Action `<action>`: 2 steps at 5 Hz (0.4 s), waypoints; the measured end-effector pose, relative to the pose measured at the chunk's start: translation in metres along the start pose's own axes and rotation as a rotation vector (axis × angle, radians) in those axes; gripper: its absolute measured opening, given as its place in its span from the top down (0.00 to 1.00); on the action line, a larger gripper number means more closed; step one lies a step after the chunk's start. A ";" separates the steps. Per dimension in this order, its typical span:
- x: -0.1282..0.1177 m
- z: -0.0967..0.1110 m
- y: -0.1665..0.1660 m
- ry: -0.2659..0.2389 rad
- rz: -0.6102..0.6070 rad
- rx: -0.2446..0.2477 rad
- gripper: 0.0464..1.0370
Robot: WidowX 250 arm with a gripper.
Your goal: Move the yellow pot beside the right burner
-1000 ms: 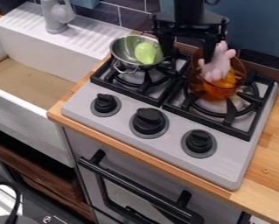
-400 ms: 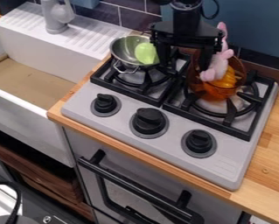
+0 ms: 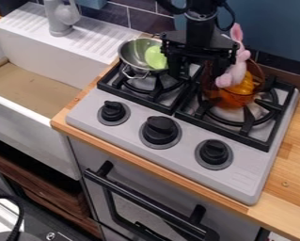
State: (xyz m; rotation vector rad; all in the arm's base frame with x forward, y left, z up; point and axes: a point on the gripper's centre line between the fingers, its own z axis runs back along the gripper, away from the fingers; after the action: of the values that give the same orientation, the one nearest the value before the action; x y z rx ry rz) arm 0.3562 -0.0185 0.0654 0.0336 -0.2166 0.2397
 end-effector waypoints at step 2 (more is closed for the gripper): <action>-0.004 -0.004 -0.002 0.059 0.007 -0.068 0.65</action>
State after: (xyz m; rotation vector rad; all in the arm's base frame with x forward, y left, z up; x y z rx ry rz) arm 0.3540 -0.0215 0.0606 -0.0416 -0.1660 0.2398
